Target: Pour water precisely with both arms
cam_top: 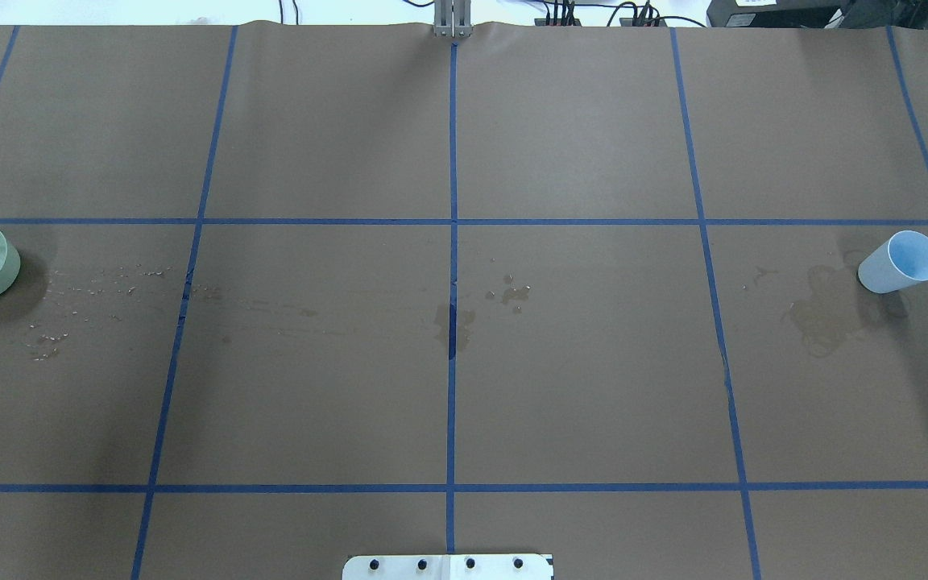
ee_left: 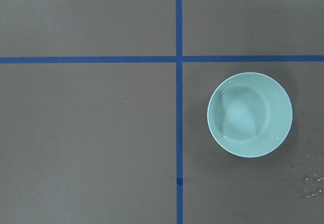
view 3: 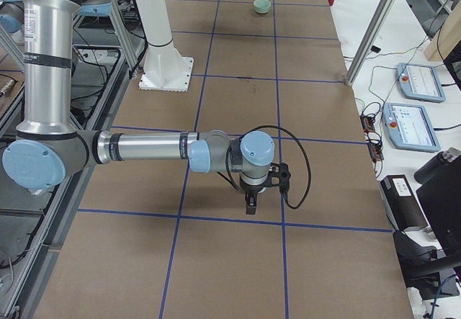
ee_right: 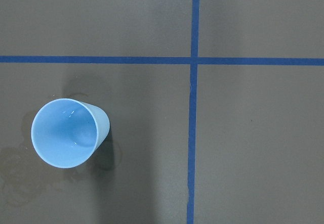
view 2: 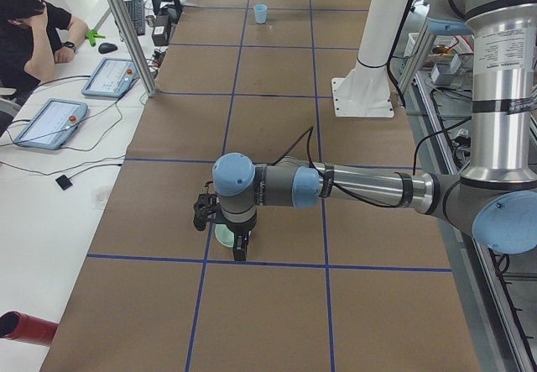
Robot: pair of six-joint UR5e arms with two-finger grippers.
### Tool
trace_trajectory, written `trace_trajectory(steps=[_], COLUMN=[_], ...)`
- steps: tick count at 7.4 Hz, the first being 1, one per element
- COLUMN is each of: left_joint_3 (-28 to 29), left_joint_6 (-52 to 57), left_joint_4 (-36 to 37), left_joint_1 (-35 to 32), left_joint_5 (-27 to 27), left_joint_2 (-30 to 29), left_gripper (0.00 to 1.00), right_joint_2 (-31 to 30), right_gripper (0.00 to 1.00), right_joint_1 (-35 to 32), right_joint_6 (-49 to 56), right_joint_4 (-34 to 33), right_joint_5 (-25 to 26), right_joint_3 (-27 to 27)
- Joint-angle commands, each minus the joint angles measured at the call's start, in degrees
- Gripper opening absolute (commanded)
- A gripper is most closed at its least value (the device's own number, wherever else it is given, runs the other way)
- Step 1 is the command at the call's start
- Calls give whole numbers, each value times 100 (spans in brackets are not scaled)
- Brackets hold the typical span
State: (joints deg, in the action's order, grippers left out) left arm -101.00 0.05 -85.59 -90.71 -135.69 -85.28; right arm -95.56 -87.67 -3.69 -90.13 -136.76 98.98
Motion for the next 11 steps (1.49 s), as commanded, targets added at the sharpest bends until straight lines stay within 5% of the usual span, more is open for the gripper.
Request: trace_trajectory(steps=[1,3,5,8,11], left_joint_3=[-16,141,824,1861,2549], left_joint_6=[3,-49,-1535,-3877,-3961], left_joint_4=[-89,-333,-2030,-4538,-4756], left_joint_1=[1,27,305,1580,1889], left_joint_5=[8,-1,8,52,61], left_joint_2=[11,2,11,-68,-453], left_gripper=[100,100,100,100,100], right_joint_2=[20,55,81,116,117], right_gripper=[100,100,100,100,100], right_joint_1=[-5,-5,-13,-5,-5], right_joint_6=[0,0,-9,-18,-9], right_joint_4=[4,4,4,4,4], right_joint_5=[-9,9,9,35,26], right_joint_3=[16,60,113,113,113])
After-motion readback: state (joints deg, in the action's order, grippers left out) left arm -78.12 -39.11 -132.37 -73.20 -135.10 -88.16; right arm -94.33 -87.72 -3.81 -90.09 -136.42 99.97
